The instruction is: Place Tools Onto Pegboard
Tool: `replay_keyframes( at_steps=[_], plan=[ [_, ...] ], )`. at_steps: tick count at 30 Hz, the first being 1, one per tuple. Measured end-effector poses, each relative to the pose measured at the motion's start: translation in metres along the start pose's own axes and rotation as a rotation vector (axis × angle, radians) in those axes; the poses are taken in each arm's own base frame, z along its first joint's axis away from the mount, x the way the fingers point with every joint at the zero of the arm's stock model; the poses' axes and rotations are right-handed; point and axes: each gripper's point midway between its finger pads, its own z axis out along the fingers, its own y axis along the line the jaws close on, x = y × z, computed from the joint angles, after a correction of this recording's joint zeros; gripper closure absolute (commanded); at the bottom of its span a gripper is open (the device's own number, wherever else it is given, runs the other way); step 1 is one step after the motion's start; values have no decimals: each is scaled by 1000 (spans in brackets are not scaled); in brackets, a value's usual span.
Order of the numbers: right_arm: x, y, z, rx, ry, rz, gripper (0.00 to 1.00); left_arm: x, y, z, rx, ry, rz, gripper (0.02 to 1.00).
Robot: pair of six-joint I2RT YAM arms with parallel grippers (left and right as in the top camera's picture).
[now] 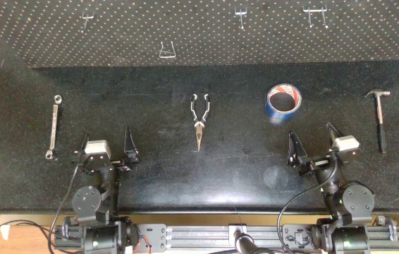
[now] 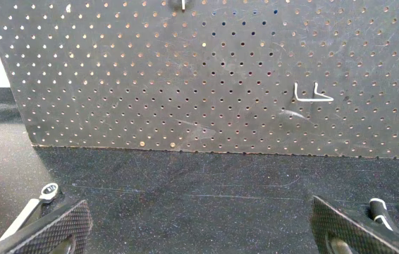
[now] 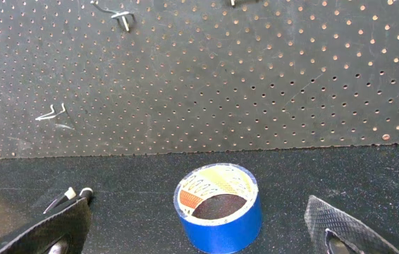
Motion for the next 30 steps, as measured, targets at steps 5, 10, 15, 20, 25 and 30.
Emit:
replay_keyframes(
  at_steps=[5, 10, 15, 20, 25, 30],
  plan=[
    [0, 0, 0, 0, 0, 0, 5, 0, 0, 0, 0, 0, 0, 25],
    [0, 0, 0, 0, 0, 0, 5, 0, 0, 0, 0, 0, 0, 23],
    [0, 0, 0, 0, 0, 0, 5, 0, 0, 0, 0, 0, 0, 23],
    [0, 0, 0, 0, 0, 0, 5, 0, -1, 0, 6, 0, -3, 23],
    [0, 0, 0, 0, 0, 0, 5, 24, -2, 6, 14, 113, -9, 23],
    [0, 0, 0, 0, 0, 3, 5, 46, 24, 19, -132, 509, 7, 23]
  ],
)
